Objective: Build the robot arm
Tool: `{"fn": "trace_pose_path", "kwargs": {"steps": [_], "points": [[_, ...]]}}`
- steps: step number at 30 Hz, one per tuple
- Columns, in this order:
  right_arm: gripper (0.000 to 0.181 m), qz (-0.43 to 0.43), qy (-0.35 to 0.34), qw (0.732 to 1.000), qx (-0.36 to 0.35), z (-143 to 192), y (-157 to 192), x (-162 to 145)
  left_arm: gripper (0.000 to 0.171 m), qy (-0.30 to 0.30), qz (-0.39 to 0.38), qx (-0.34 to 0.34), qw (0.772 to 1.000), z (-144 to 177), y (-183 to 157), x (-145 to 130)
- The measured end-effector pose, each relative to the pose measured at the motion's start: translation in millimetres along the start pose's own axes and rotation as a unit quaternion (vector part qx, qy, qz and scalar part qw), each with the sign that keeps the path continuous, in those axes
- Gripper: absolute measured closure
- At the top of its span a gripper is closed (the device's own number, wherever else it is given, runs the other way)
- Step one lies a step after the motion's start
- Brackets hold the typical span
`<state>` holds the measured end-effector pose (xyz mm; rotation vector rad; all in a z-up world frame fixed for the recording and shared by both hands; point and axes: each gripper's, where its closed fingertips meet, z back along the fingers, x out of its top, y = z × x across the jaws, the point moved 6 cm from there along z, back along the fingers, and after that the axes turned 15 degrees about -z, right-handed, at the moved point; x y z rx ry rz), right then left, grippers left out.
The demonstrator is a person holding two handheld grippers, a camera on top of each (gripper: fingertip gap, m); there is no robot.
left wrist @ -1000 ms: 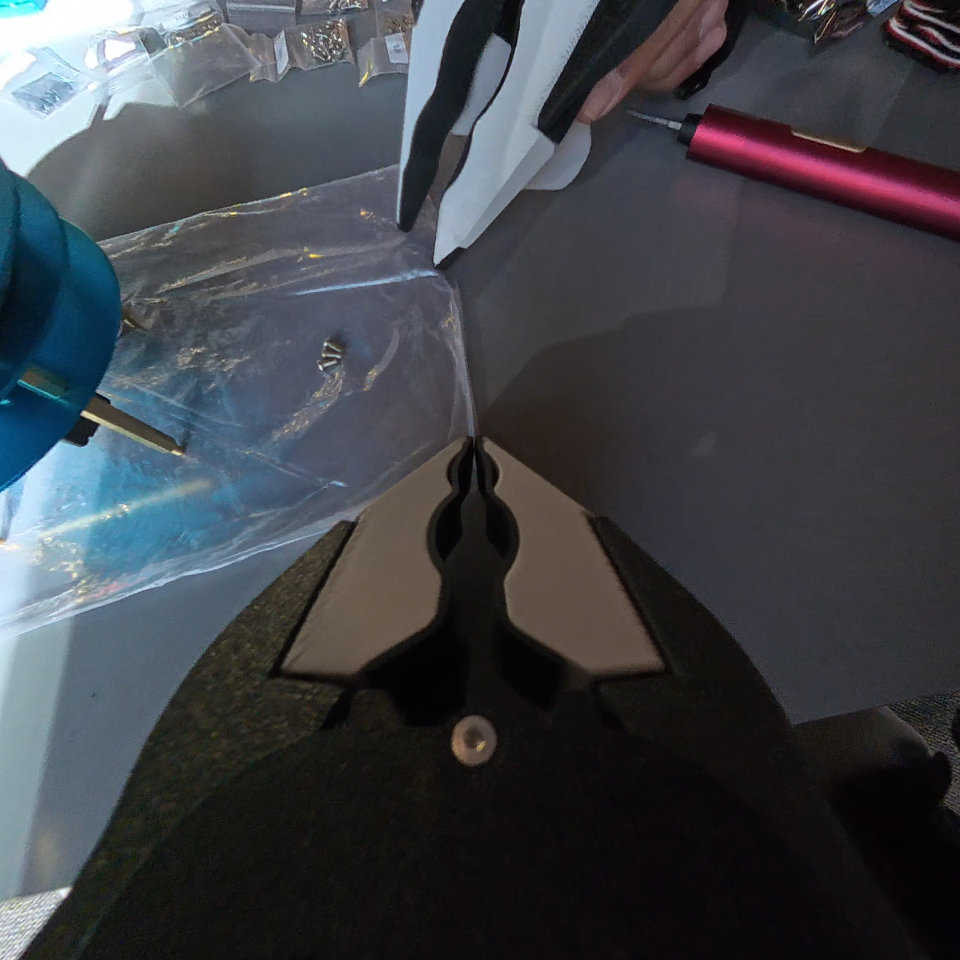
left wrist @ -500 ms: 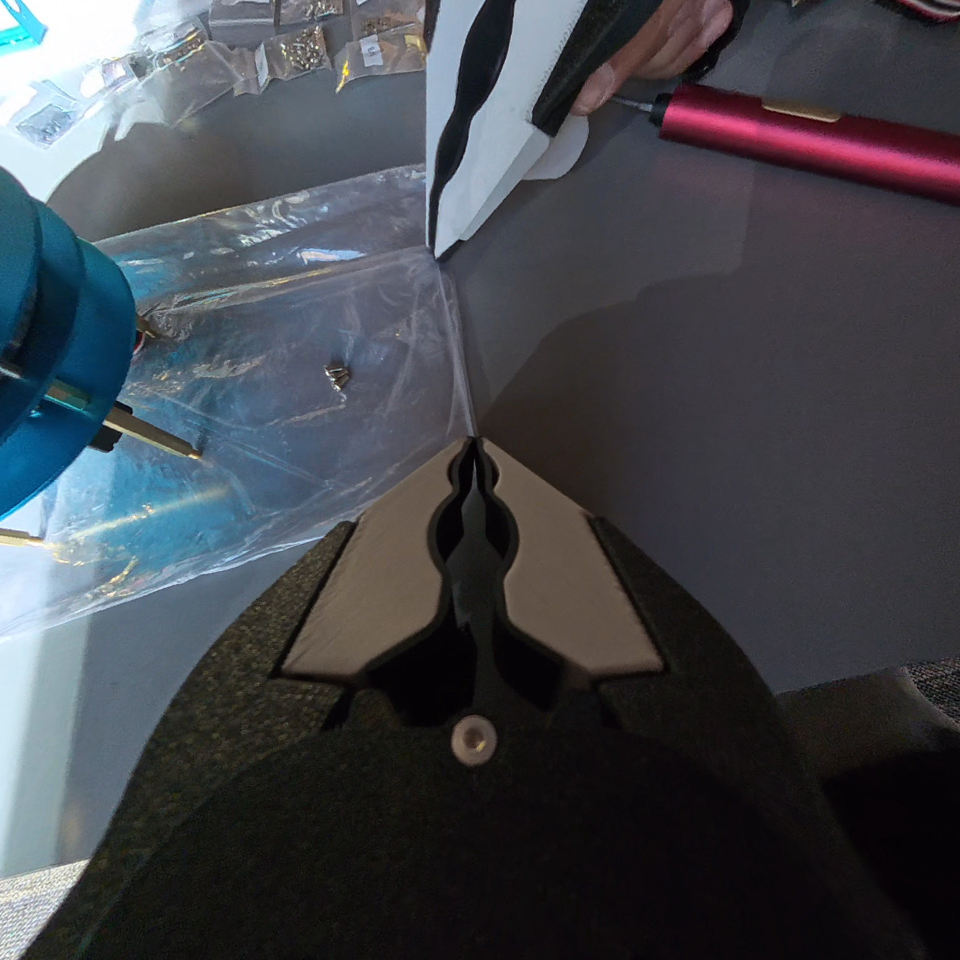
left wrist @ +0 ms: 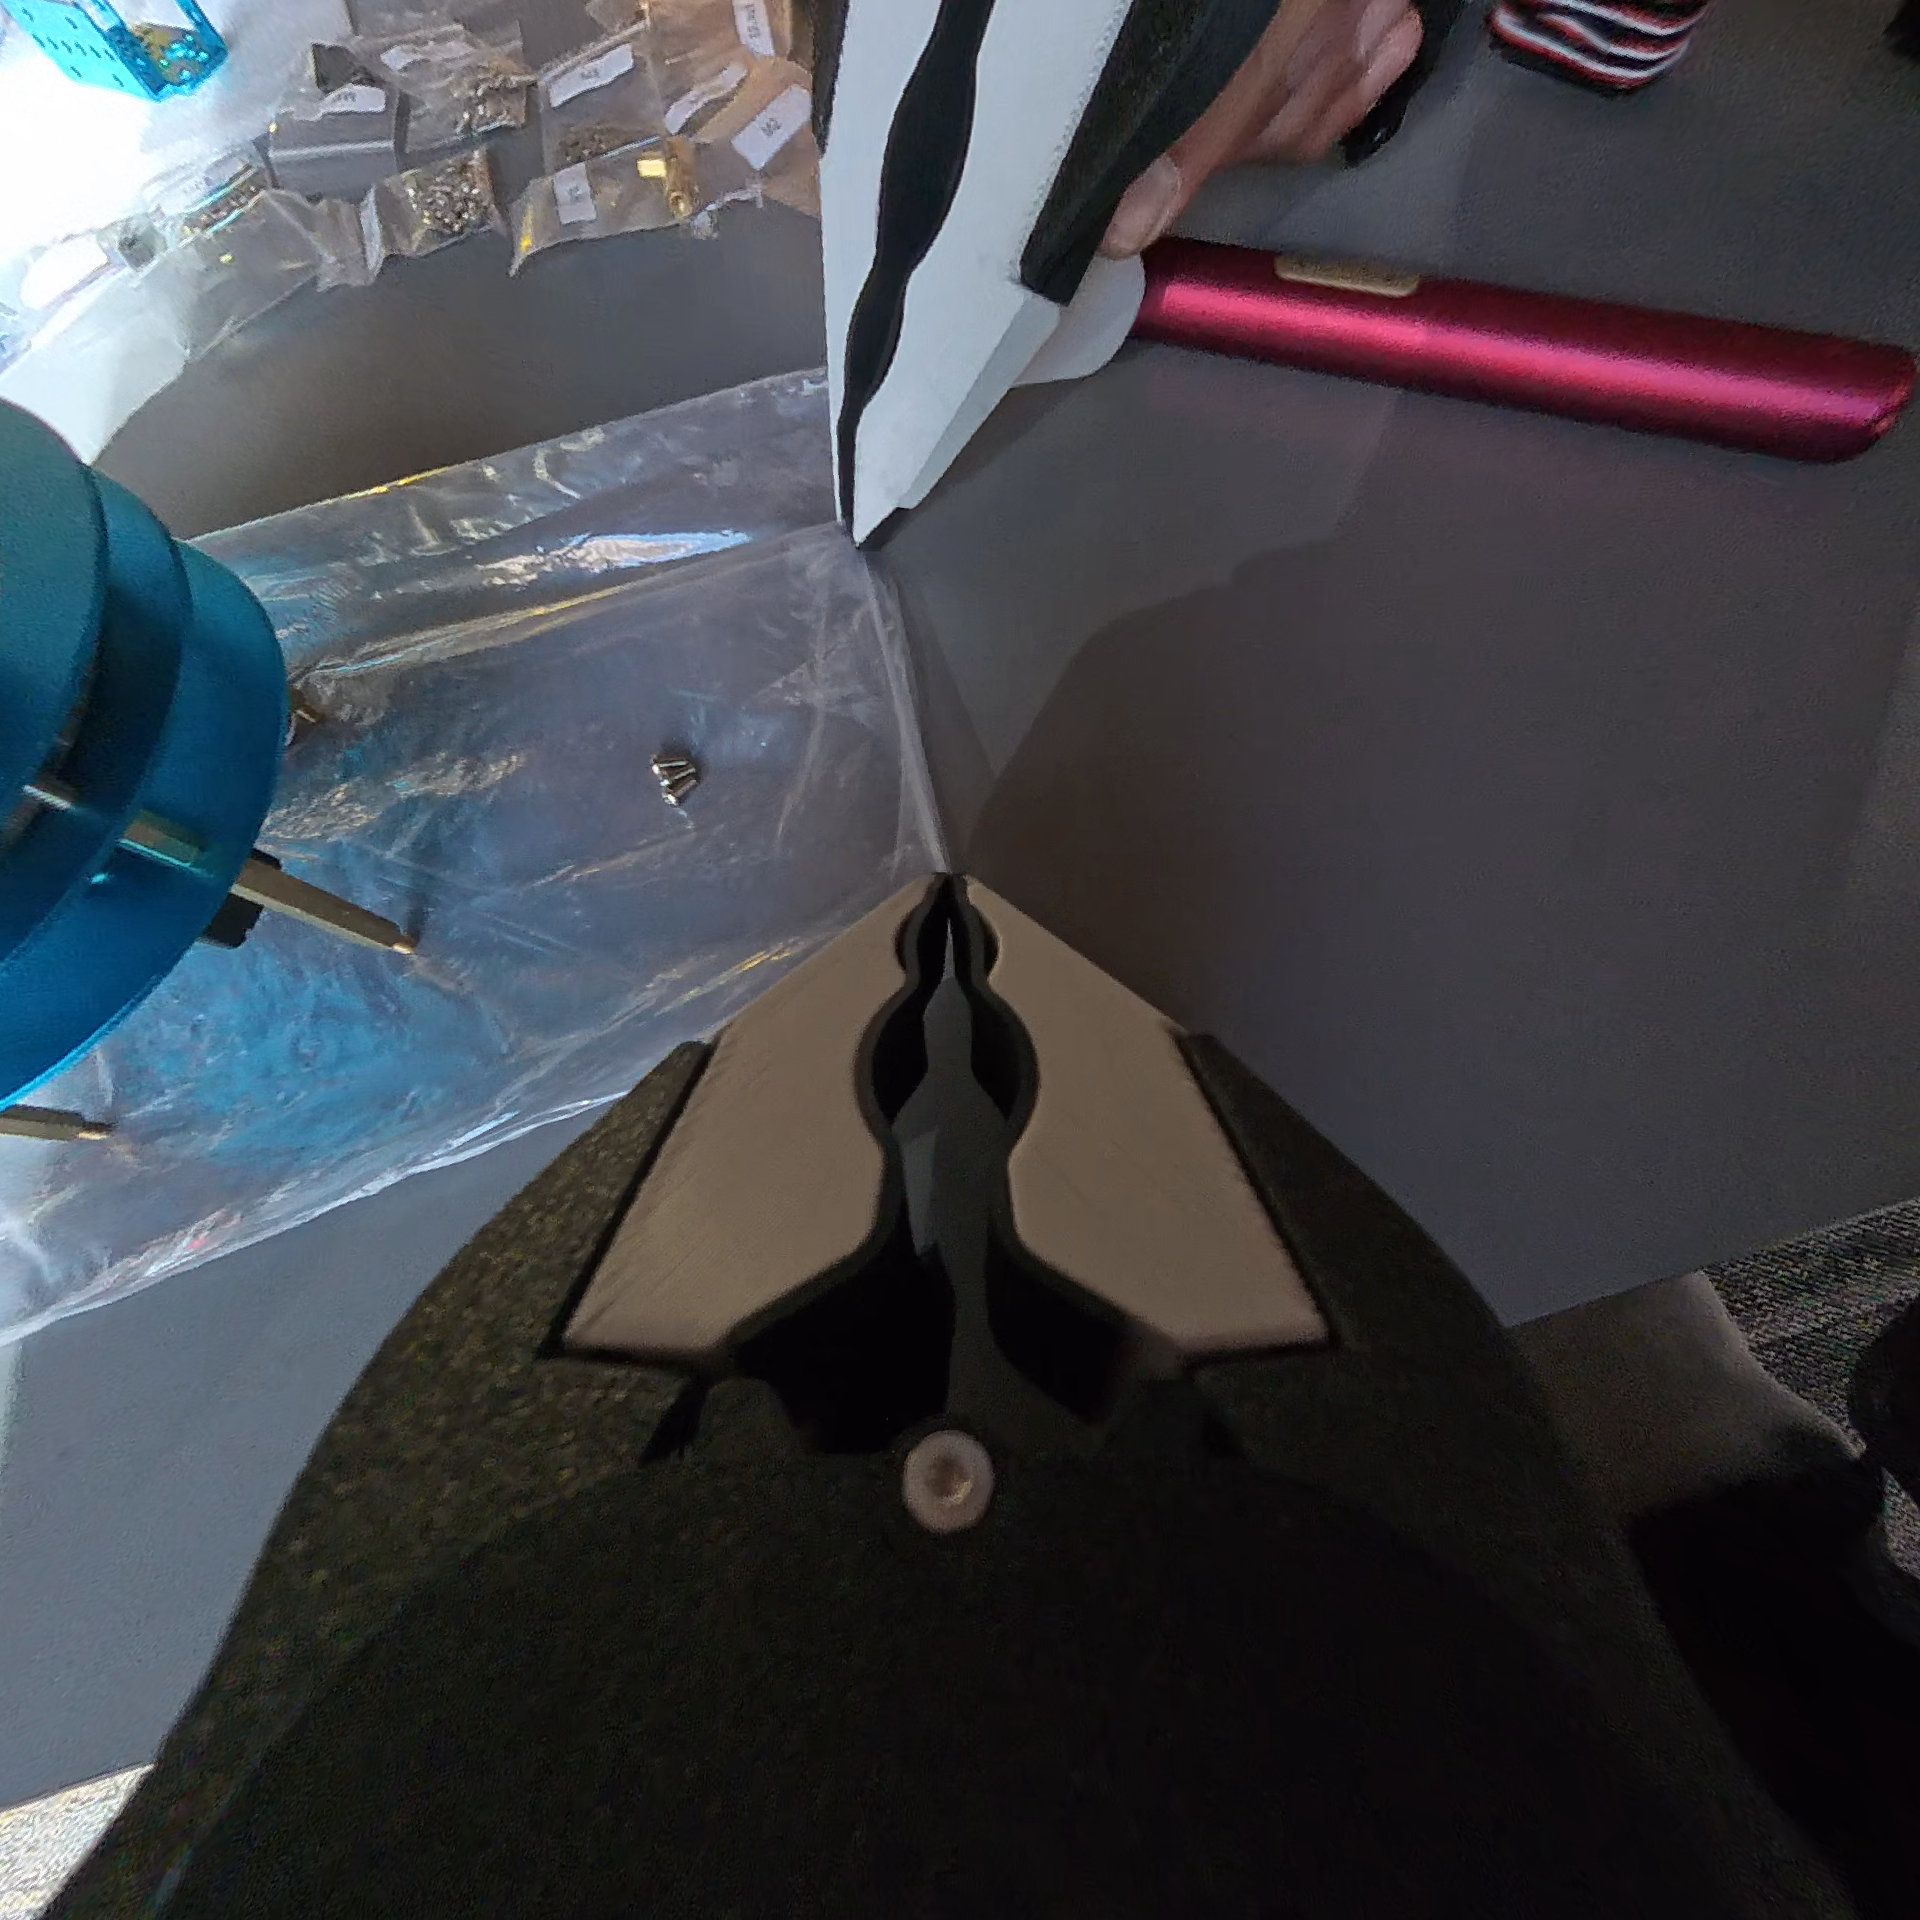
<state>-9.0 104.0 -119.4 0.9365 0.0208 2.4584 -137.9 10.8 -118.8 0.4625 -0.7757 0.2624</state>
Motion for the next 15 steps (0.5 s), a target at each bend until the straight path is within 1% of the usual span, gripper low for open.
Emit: {"fn": "trace_pose_path", "kwargs": {"steps": [15], "points": [[0.181,-0.023,0.008,0.999,-0.026,30.1,17.2,-37.0,0.171,-0.023,-0.023,-0.031,0.999,-3.2,-39.1,21.5]]}}
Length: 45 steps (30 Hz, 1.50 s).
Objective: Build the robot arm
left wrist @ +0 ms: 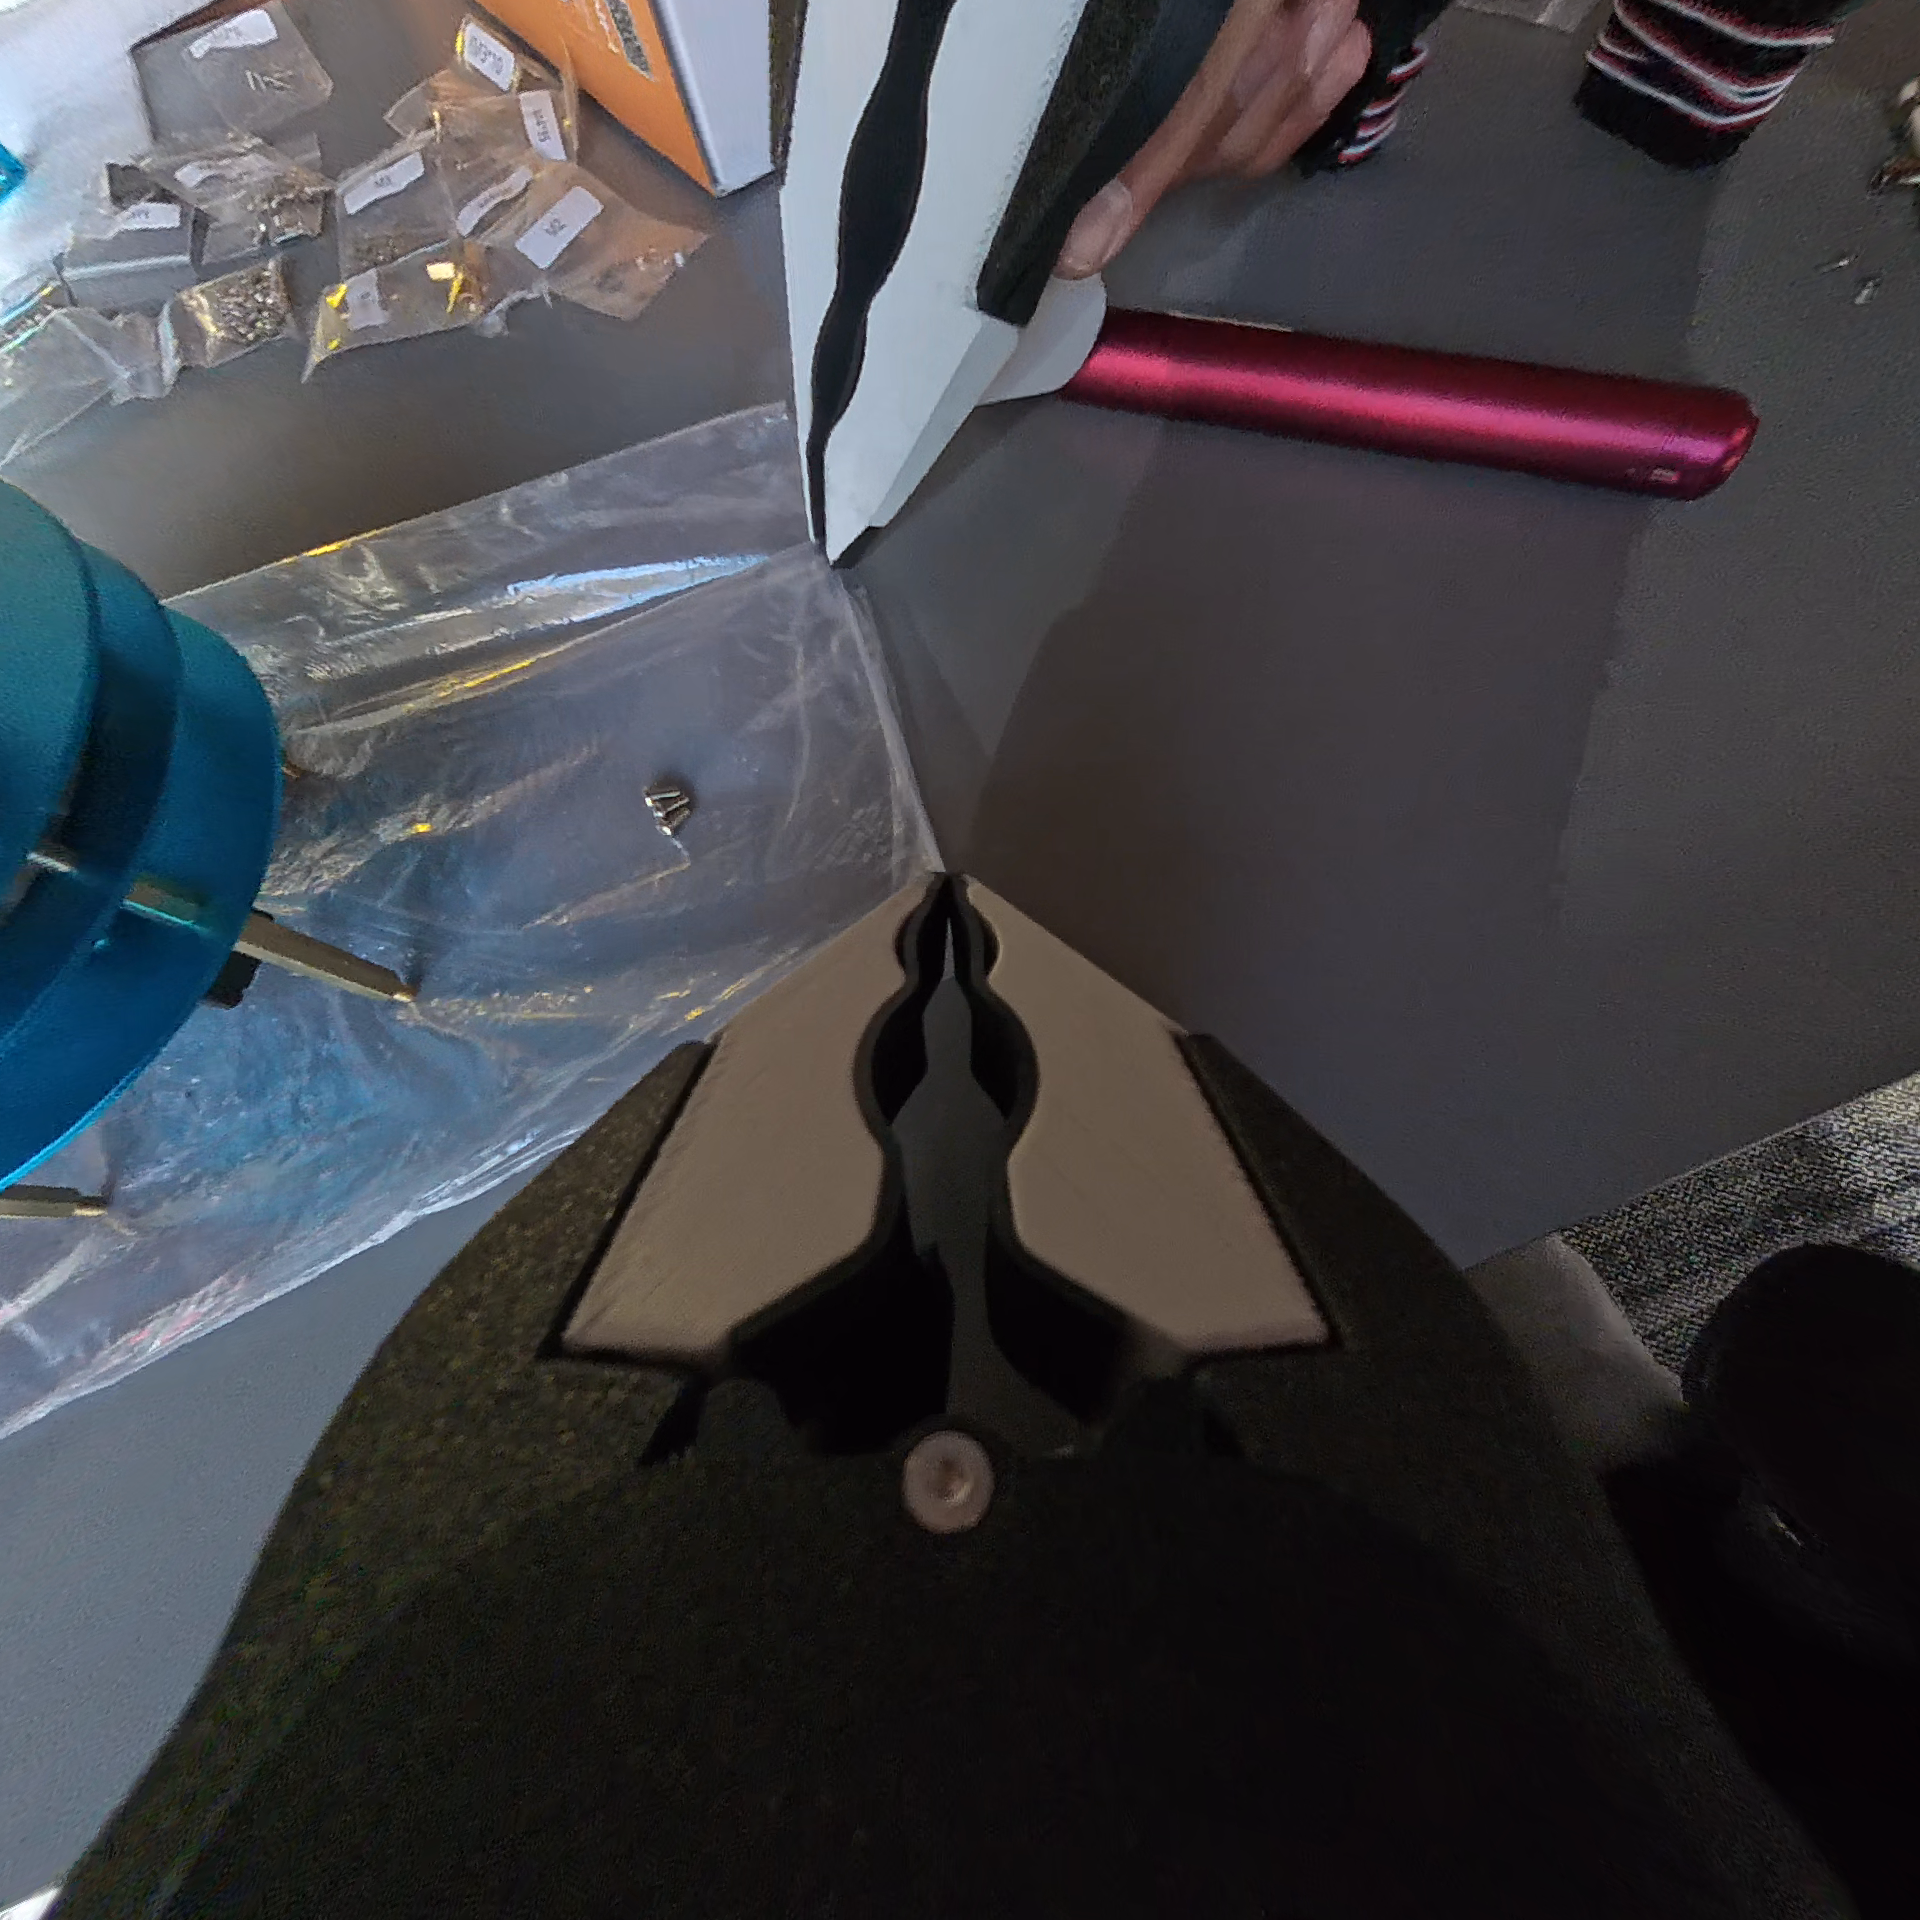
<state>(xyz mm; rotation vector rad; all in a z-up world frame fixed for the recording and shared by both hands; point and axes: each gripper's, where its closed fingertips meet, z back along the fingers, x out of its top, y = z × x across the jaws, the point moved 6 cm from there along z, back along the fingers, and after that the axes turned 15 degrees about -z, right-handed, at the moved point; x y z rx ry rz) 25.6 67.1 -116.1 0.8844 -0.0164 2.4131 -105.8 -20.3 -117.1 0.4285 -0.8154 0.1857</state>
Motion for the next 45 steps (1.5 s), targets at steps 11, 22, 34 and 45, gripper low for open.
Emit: {"fn": "trace_pose_path", "kwargs": {"steps": [11,22,34,45], "points": [[0.181,-0.025,0.003,0.999,-0.019,19.3,7.4,-28.9,0.171,-0.012,-0.025,-0.025,0.999,-6.3,-25.5,17.2],[0.171,-0.044,-0.01,0.997,-0.061,31.1,12.0,-38.9,0.171,-0.006,-0.028,-0.032,0.999,-0.8,-42.2,14.2],[0.123,-0.293,-0.274,0.867,-0.296,104.9,154.9,-104.8,0.14,-0.136,0.105,-0.094,0.981,114.5,-25.0,-68.9],[0.135,-0.325,-0.118,0.839,-0.421,63.2,134.3,-125.5,0.143,-0.183,0.069,-0.21,0.958,117.5,-64.3,-64.2]]}}
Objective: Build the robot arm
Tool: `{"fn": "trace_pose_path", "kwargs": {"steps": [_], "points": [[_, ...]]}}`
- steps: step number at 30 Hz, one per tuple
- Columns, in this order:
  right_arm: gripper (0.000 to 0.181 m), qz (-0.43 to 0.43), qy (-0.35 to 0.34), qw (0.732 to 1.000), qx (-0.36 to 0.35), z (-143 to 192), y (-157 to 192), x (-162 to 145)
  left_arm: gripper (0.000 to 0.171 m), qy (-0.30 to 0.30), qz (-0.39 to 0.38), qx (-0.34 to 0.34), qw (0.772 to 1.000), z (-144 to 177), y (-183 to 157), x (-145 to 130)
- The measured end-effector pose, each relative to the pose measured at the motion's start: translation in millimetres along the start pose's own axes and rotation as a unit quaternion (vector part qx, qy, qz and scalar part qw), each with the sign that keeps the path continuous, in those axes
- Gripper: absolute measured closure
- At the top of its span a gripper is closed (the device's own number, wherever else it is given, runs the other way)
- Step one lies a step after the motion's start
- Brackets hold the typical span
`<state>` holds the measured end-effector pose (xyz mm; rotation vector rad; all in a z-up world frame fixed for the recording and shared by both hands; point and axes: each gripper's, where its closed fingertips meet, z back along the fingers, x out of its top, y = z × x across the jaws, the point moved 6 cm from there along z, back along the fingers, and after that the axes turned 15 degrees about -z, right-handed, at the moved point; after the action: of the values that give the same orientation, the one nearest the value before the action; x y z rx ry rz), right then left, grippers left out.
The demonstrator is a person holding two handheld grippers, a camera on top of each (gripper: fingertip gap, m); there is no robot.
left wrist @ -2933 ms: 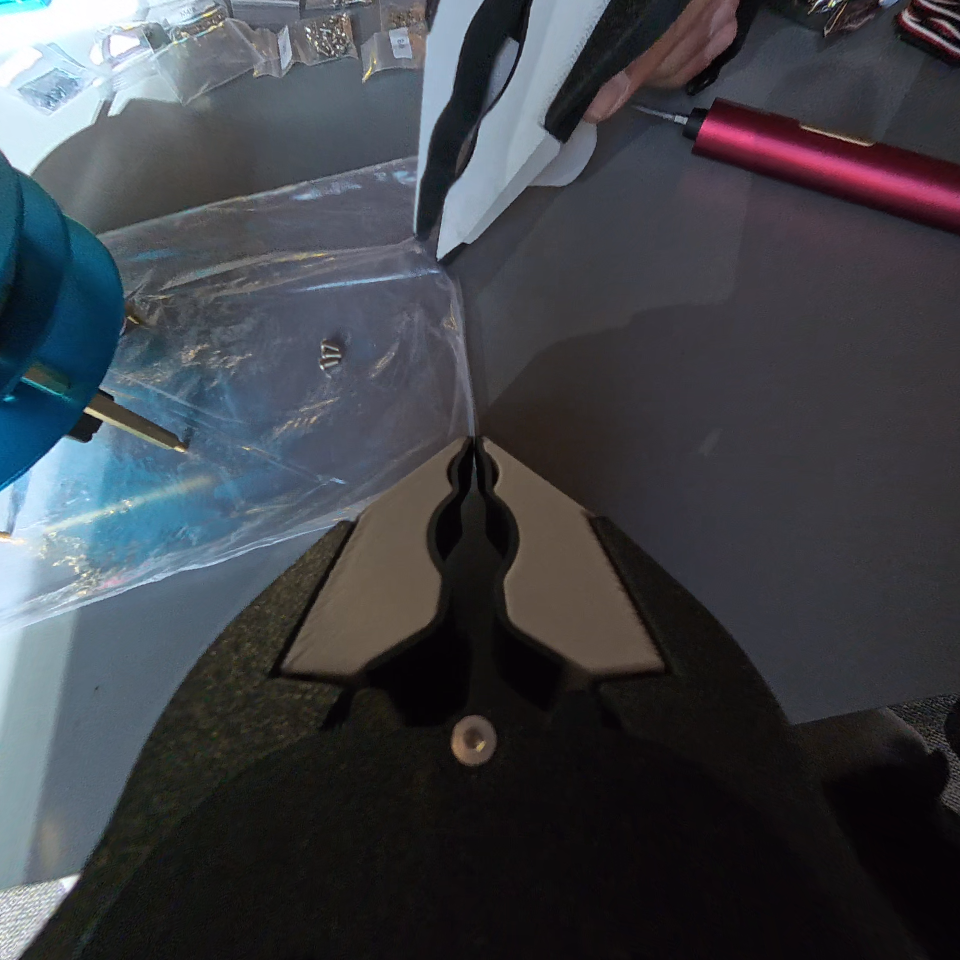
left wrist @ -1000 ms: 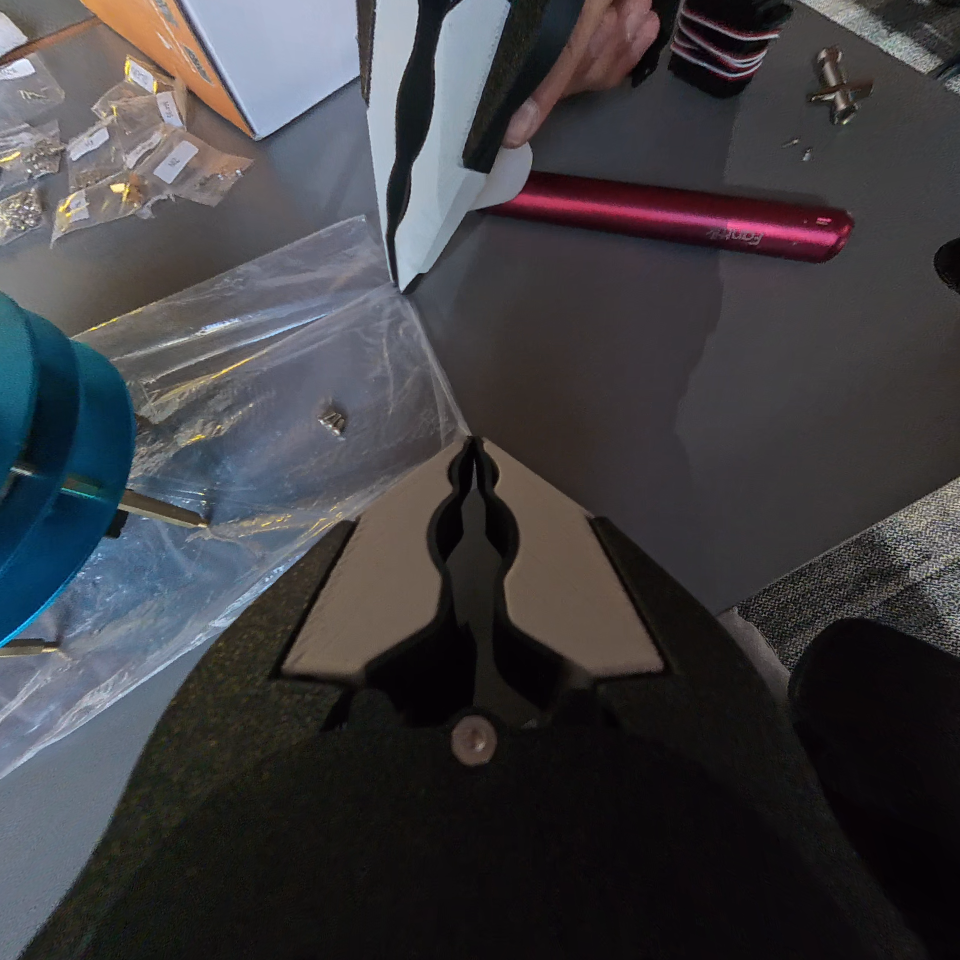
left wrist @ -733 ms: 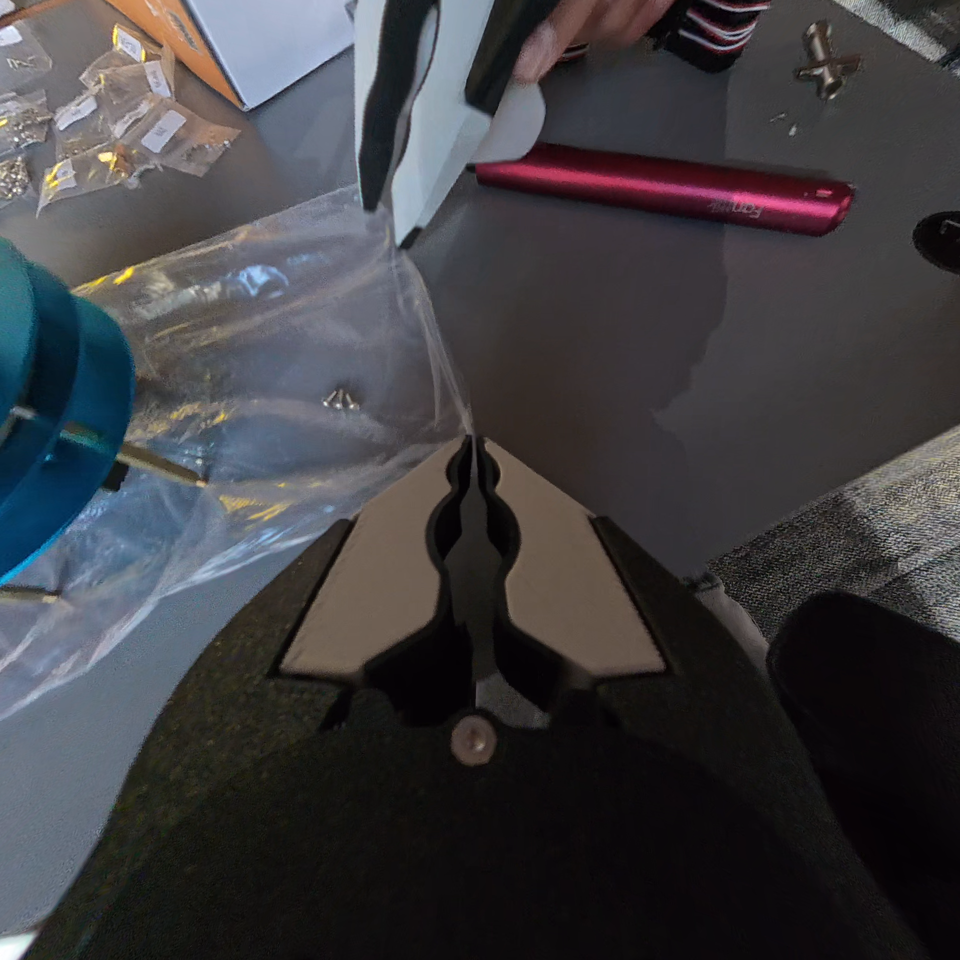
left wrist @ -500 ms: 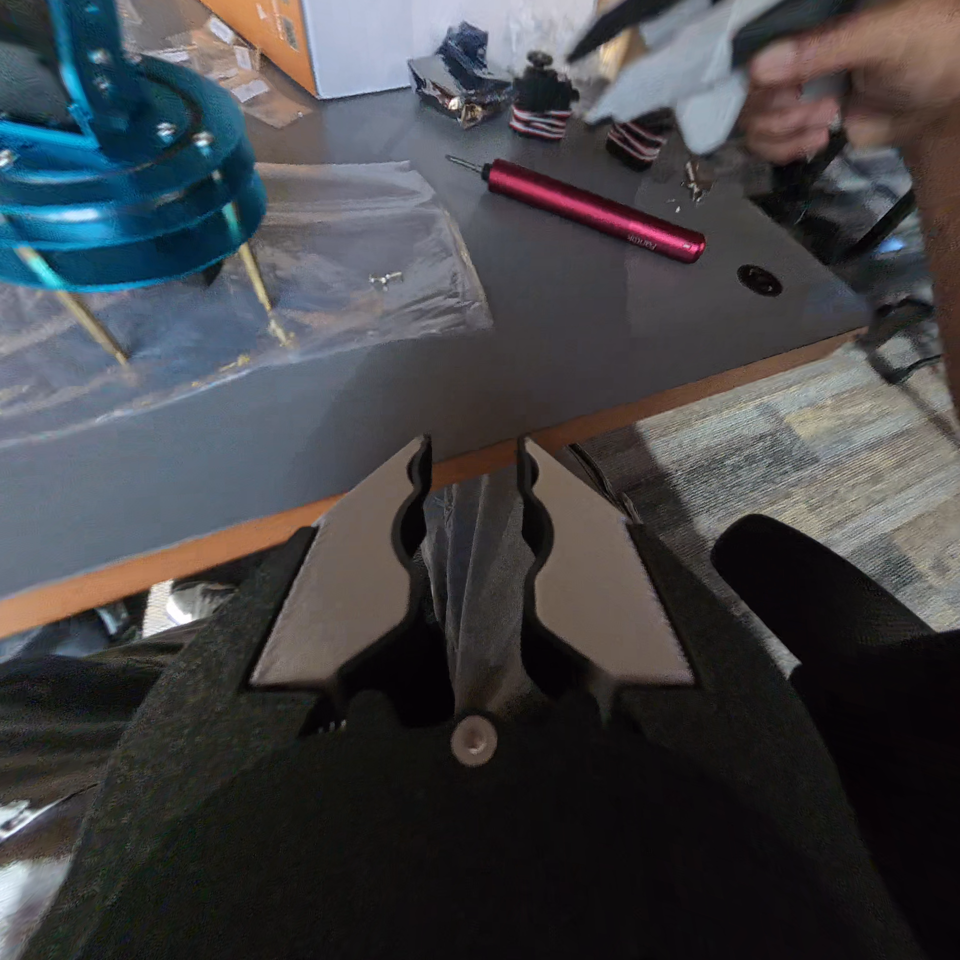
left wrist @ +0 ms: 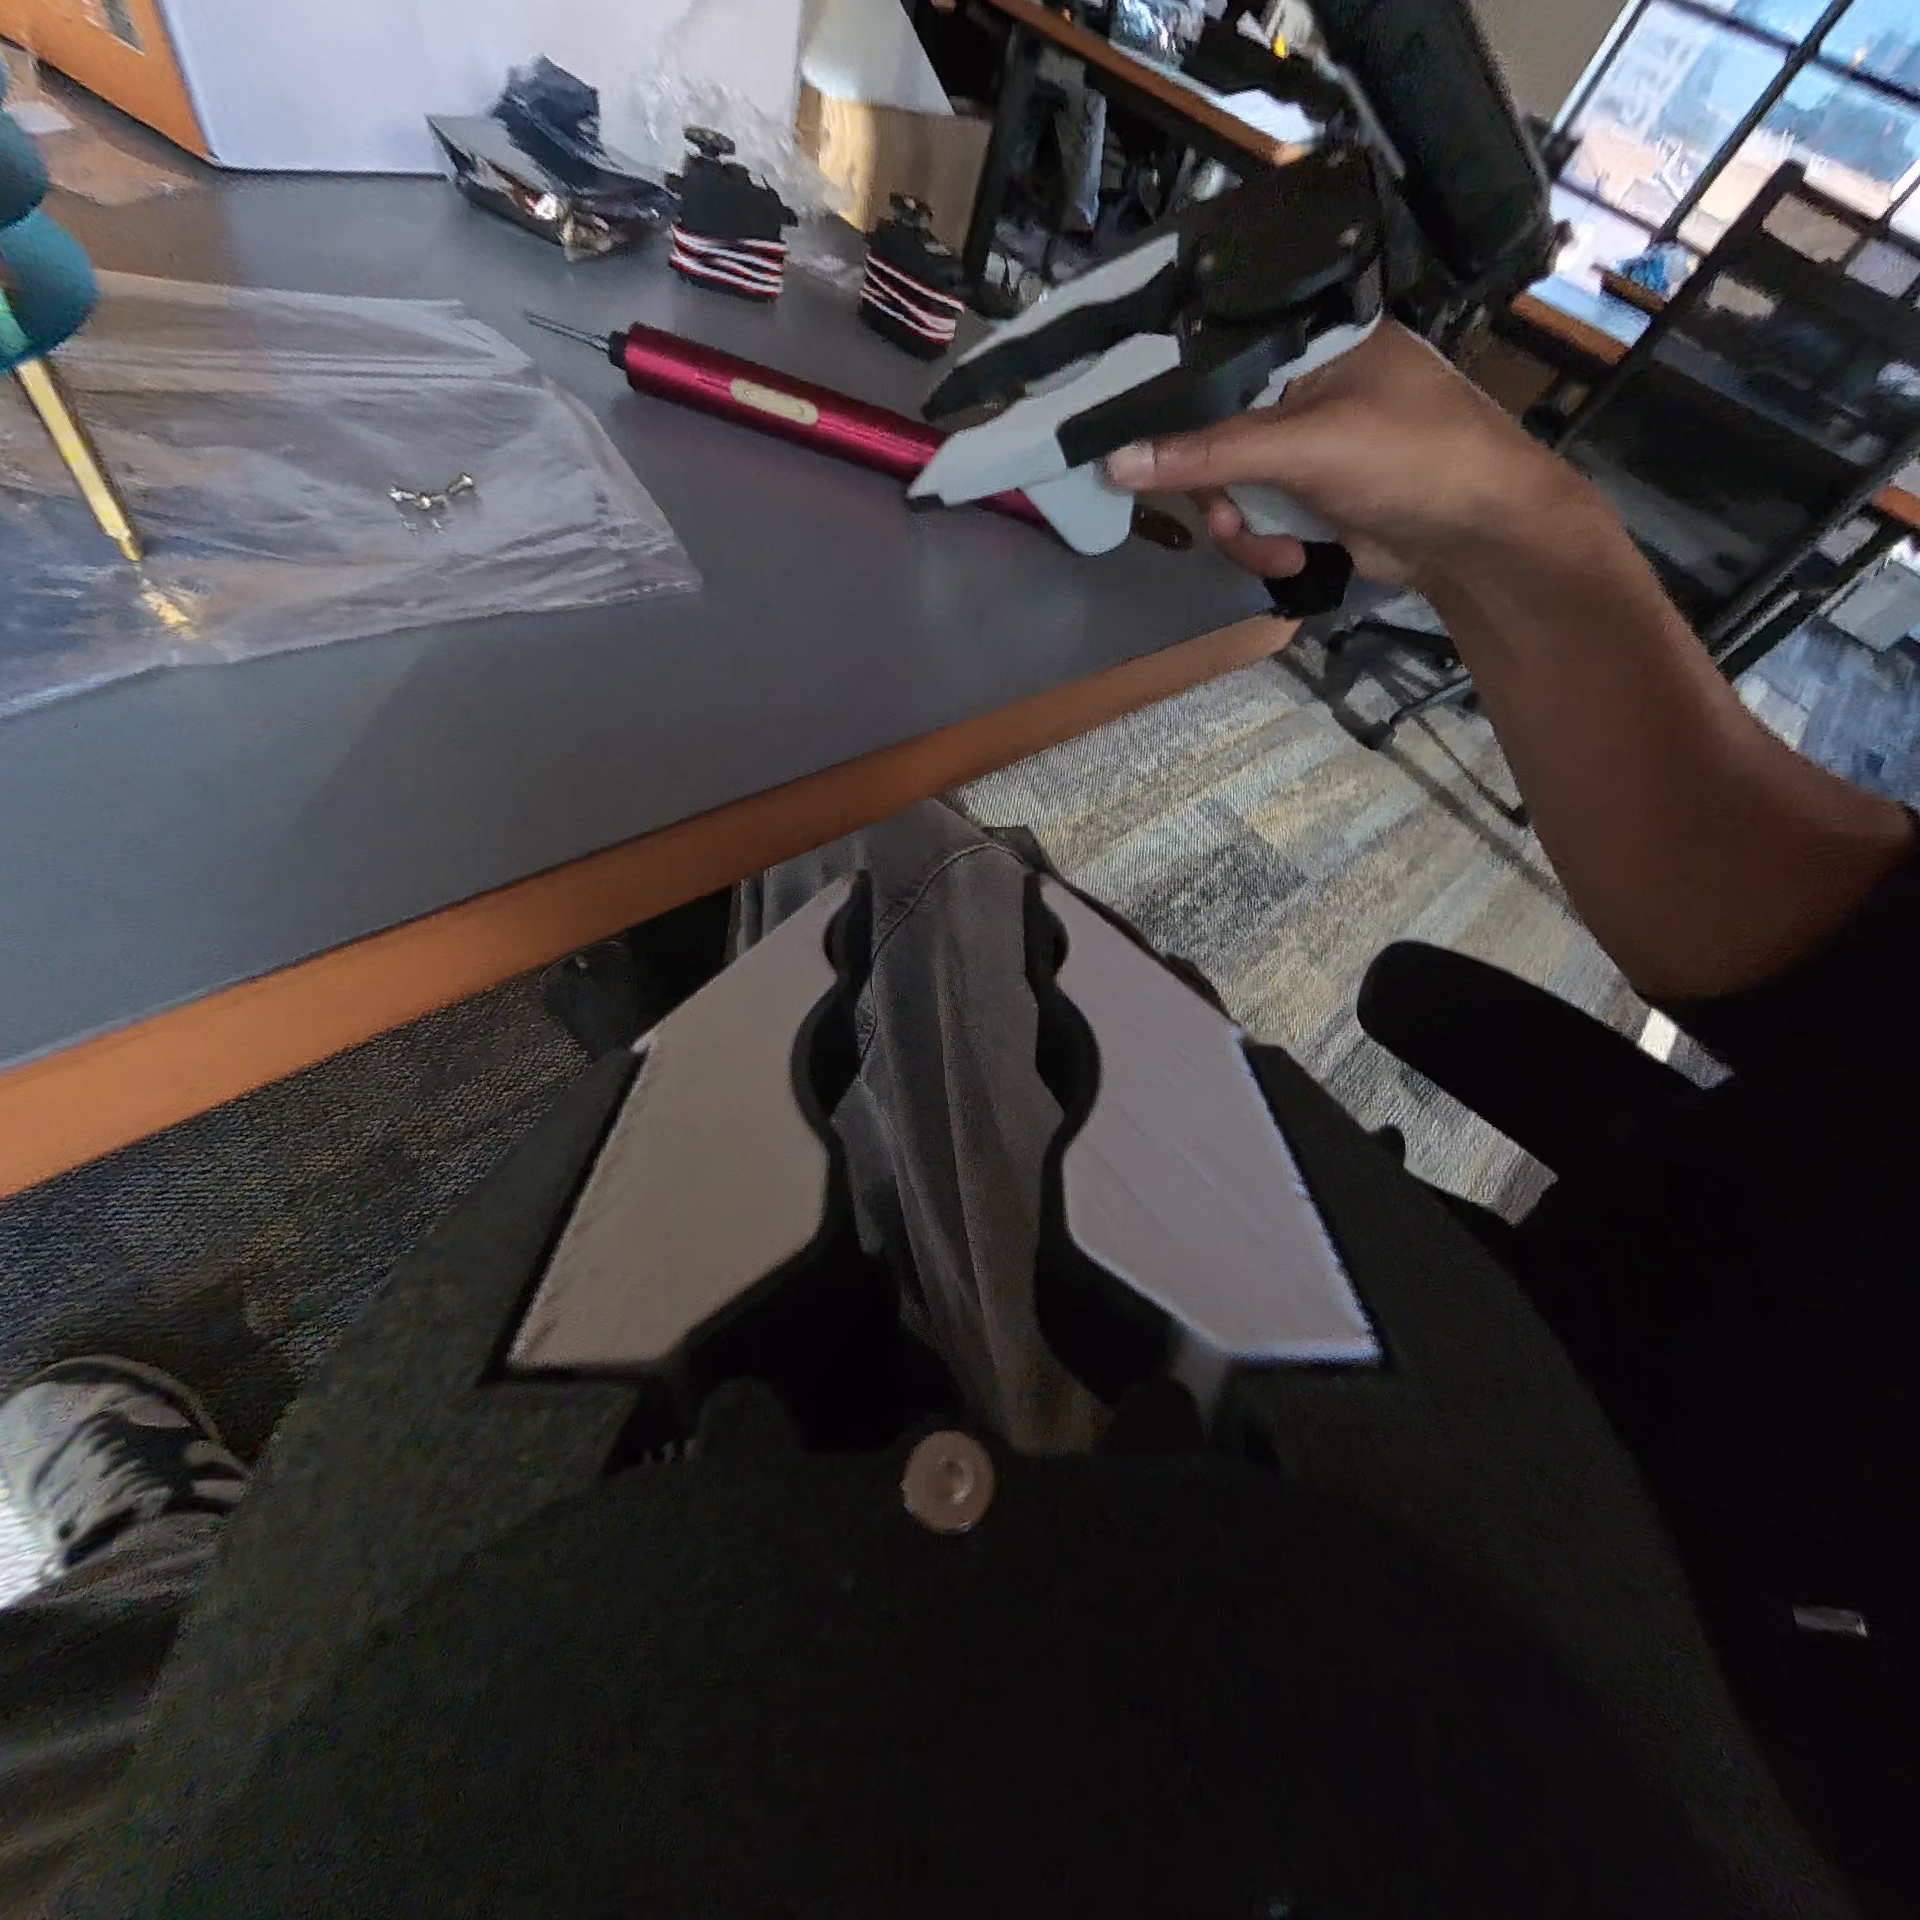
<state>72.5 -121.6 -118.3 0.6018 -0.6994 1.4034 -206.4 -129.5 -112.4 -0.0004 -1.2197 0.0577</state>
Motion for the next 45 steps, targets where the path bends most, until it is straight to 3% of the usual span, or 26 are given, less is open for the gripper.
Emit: {"fn": "trace_pose_path", "kwargs": {"steps": [3,6,8,12,14,16,22,23,24,25,28,30,31,33,36,39,42,45], "points": [[0.161,-0.025,0.011,0.999,0.024,-4.3,1.4,-1.4,0.142,0.046,-0.093,-0.009,0.995,-8.7,12.6,16.7],[0.16,-0.034,0.032,0.998,0.045,1.6,-3.0,-5.0,0.139,0.051,-0.257,0.031,0.965,-29.7,37.8,51.2],[0.161,-0.074,0.049,0.991,0.102,9.4,-6.6,-8.7,0.136,0.047,-0.365,0.057,0.928,-54.7,47.6,71.6],[0.161,-0.145,0.055,0.971,0.183,31.6,-22.0,-10.4,0.114,0.089,-0.568,0.098,0.813,-120.5,49.5,79.8],[0.161,-0.161,0.056,0.964,0.205,43.2,-27.9,-11.2,0.109,0.108,-0.624,0.107,0.767,-150.7,49.4,74.1],[0.162,-0.178,0.058,0.955,0.231,52.1,-32.6,-12.8,0.108,0.113,-0.658,0.099,0.738,-175.2,42.6,67.3],[0.161,-0.186,0.054,0.938,0.289,70.4,-32.4,-15.8,0.137,0.094,-0.715,0.111,0.684,-213.3,26.8,68.9],[0.161,-0.187,0.049,0.932,0.306,75.6,-30.8,-14.3,0.153,0.087,-0.726,0.117,0.672,-213.2,24.9,71.2],[0.162,-0.182,0.043,0.933,0.308,79.9,-31.6,-13.3,0.154,0.078,-0.729,0.118,0.67,-211.2,22.5,75.2],[0.161,-0.164,0.031,0.935,0.312,84.7,-31.4,-12.5,0.156,0.072,-0.718,0.106,0.684,-207.8,20.2,80.0],[0.16,-0.103,-0.045,0.933,0.342,105.6,-28.4,-4.7,0.158,0.065,-0.667,0.02,0.742,-191.8,13.5,99.2],[0.156,-0.049,-0.138,0.911,0.387,134.8,-25.9,4.2,0.158,0.069,-0.63,-0.053,0.772,-177.5,10.5,112.6],[0.141,-0.029,-0.181,0.898,0.401,151.6,-29.0,7.3,0.158,0.071,-0.613,-0.088,0.782,-169.7,10.6,119.0],[0.135,0.0,-0.256,0.881,0.398,177.8,-45.4,6.3,0.159,0.072,-0.57,-0.164,0.802,-153.6,10.0,129.8],[0.132,0.019,-0.309,0.865,0.396,183.3,-66.5,-7.6,0.158,0.092,-0.482,-0.261,0.831,-134.1,8.6,144.1],[0.131,0.111,-0.28,0.874,0.38,156.8,-31.0,-9.9,0.158,0.119,-0.44,-0.34,0.822,-119.6,3.7,150.1],[0.139,0.212,-0.304,0.875,0.311,147.7,7.8,12.1,0.158,0.164,-0.427,-0.393,0.798,-111.1,-1.9,145.7],[0.139,0.251,-0.294,0.851,0.356,150.7,35.5,28.9,0.158,0.203,-0.392,-0.456,0.773,-103.2,-7.9,139.9]]}}
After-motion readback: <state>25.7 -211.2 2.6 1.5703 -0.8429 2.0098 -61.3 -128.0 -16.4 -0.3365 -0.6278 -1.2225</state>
